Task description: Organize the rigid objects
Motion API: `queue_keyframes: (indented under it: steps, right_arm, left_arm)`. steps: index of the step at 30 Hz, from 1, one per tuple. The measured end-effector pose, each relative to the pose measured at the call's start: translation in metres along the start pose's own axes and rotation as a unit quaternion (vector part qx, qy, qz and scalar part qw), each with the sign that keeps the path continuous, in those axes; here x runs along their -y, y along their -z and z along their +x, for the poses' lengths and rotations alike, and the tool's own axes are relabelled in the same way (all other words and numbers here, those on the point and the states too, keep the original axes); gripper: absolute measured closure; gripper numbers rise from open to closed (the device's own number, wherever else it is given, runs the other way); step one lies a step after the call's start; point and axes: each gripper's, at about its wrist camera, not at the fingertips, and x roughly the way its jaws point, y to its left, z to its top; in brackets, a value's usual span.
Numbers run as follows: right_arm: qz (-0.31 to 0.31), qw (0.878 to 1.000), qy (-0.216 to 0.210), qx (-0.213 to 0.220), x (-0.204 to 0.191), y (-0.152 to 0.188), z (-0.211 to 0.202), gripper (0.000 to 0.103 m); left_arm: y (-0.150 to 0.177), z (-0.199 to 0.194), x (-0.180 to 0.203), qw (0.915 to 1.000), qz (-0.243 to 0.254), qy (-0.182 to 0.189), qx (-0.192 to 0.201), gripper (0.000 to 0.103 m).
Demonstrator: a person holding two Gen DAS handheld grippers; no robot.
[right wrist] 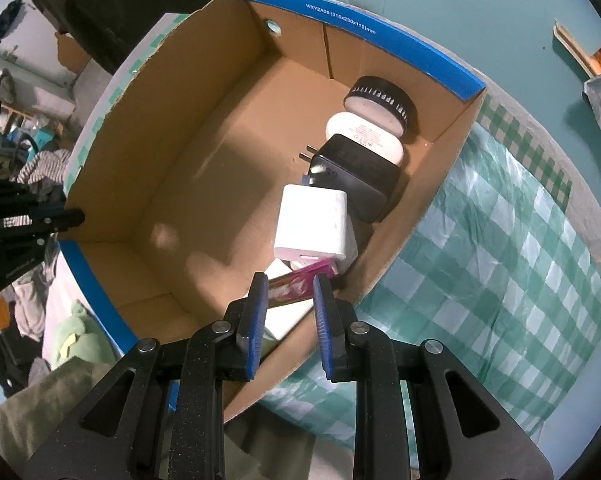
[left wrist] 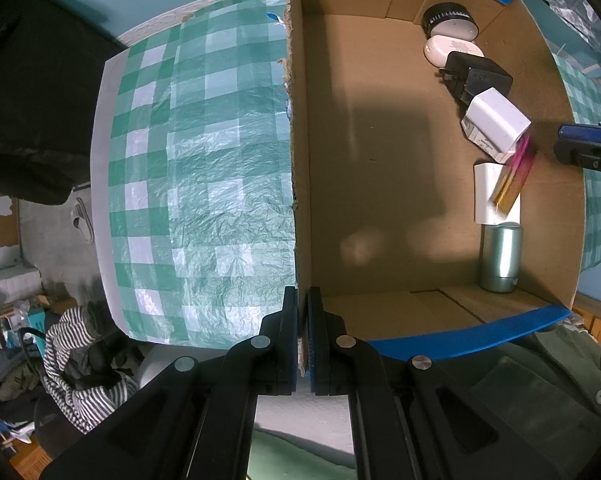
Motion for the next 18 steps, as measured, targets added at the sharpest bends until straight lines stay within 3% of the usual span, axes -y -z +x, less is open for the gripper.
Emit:
queue_keyframes:
  steps: [4, 7, 13, 15, 18]
  right_arm:
    - [0.004, 1.000, 0.001, 0.005, -0.001, 0.002, -0.003, 0.081]
    - [0.013, 1.000, 0.005, 0.012, 0.001, 0.004, -0.008, 0.070]
    - [0.040, 0.999, 0.008, 0.034, 0.007, 0.008, -0.024, 0.064]
    - [0.051, 0.998, 0.011, 0.045, 0.010, 0.010, -0.031, 0.053]
    - [0.072, 0.995, 0.023, 0.065, 0.014, 0.013, -0.044, 0.046]
  left_arm:
    - [0.000, 0.000, 0.000, 1.0000, 0.001, 0.000, 0.000, 0.099]
    - [0.000, 0.000, 0.001, 1.0000, 0.001, 0.000, 0.001, 0.099]
    - [-0.003, -0.006, 0.002, 0.9999, 0.002, 0.000, 0.012, 0.099]
    - [-0.005, -0.010, 0.003, 0.9998, 0.002, -0.001, 0.019, 0.099]
    - [-0.008, -0.018, 0.002, 0.9995, -0.002, 0.000, 0.031, 0.099]
